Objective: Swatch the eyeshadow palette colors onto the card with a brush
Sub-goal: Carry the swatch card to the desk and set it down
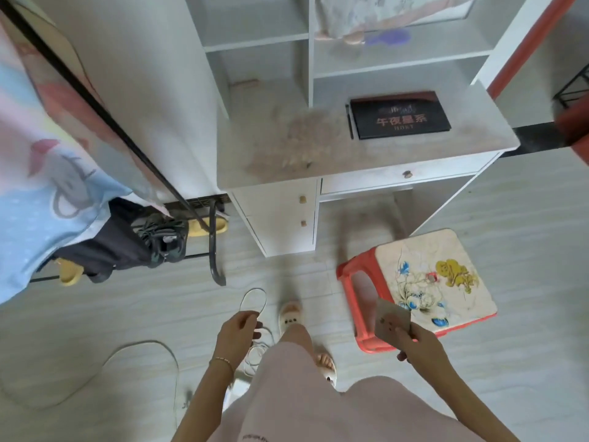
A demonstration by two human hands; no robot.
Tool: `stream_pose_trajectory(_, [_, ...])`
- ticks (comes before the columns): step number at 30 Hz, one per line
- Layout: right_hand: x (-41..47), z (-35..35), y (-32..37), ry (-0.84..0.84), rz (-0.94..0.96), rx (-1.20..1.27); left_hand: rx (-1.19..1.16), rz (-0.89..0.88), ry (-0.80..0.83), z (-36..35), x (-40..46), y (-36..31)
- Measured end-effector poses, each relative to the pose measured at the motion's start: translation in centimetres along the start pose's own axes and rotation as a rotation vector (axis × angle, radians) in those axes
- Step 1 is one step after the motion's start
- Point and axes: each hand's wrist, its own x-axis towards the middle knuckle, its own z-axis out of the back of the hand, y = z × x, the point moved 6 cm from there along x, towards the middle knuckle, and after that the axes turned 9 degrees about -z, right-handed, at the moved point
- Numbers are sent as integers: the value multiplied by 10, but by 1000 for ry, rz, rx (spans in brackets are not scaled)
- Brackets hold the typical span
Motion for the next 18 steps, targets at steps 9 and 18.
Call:
stream_pose_trajectory(9, [64, 21, 75, -106, -118, 214, 59, -11, 97, -3, 128, -70])
stream_pose_trajectory(18, [114, 70, 151, -244, -136, 320, 288, -192, 304, -16, 236, -188])
